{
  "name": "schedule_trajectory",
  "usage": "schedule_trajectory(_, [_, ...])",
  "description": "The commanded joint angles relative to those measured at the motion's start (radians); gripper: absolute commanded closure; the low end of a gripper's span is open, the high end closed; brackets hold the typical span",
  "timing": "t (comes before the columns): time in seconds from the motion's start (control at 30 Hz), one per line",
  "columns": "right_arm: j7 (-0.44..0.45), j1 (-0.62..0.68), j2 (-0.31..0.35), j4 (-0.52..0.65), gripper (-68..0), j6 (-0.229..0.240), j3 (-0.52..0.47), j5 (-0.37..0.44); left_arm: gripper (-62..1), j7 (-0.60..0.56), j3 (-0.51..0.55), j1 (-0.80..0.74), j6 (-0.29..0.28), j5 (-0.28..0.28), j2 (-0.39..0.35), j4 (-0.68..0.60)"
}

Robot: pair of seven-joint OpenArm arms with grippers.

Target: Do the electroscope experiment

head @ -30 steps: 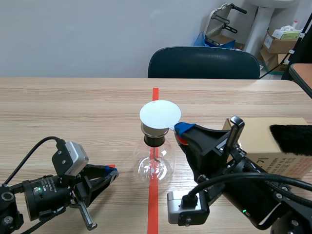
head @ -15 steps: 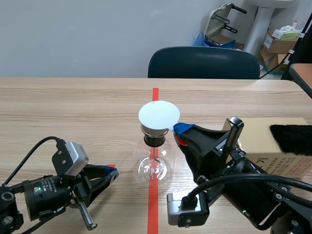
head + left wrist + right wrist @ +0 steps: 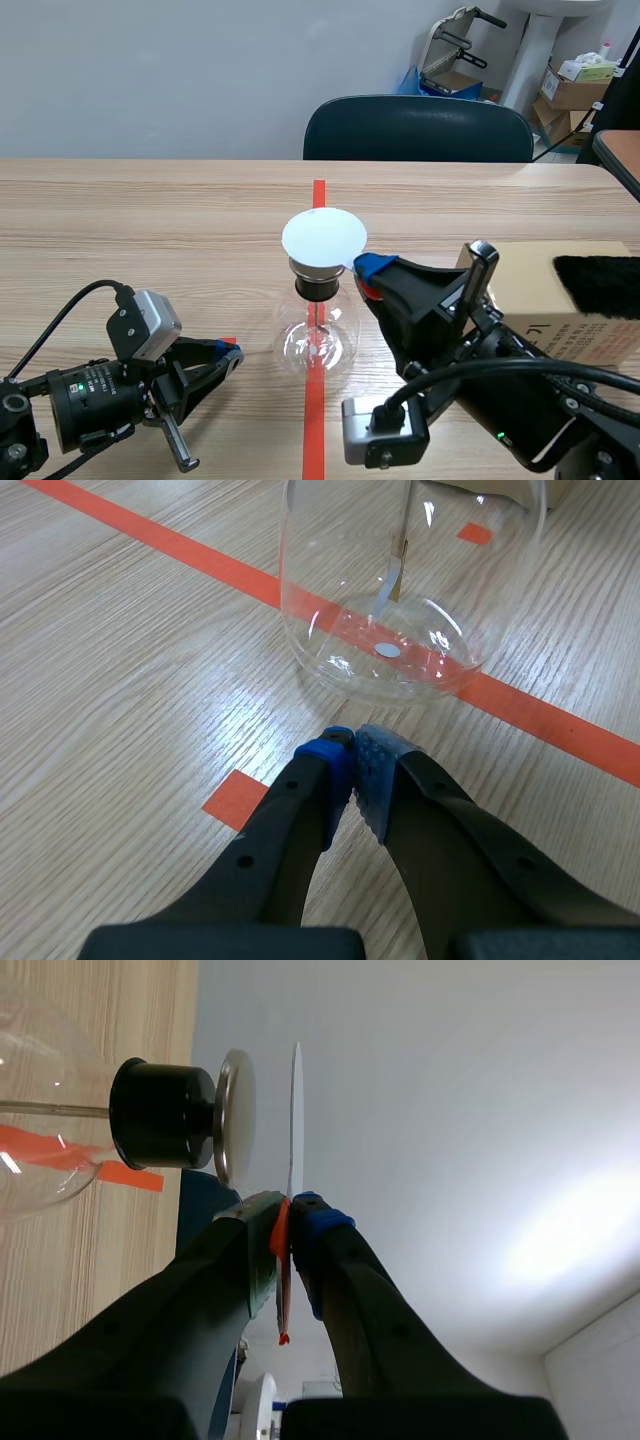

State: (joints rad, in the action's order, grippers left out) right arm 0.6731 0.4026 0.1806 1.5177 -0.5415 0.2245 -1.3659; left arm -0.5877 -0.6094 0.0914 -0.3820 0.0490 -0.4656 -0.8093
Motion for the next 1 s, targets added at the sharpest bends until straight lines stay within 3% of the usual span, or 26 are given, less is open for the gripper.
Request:
schedule_trajectory(0.0, [-0.004,-0.001,0.013,0.013,-1.9,-0.012,-0.003,0.003,-2.9,-0.013,-0.001,0.003,-0.002,0.01,0.005,-0.022])
schedule_trajectory(0.97, [-0.001,-0.001,0.013,0.013,-1.9,-0.011,-0.003,-0.029,-2.9,0.012,-0.001,0.003,-0.002,0.01,0.005,-0.022])
